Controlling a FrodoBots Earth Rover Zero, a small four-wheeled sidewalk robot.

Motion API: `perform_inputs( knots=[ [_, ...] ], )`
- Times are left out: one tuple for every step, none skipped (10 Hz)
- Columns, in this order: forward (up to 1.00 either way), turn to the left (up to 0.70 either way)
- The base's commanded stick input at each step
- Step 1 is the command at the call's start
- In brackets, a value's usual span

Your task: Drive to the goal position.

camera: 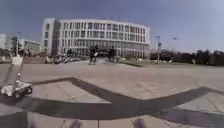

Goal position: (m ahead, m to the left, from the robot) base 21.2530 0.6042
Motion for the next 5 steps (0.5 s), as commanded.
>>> perform_inputs(
  knots=[
    [1.0,0.0],
    [1.0,0.0],
    [1.0,0.0],
    [1.0,0.0],
    [1.0,0.0]
  ],
)
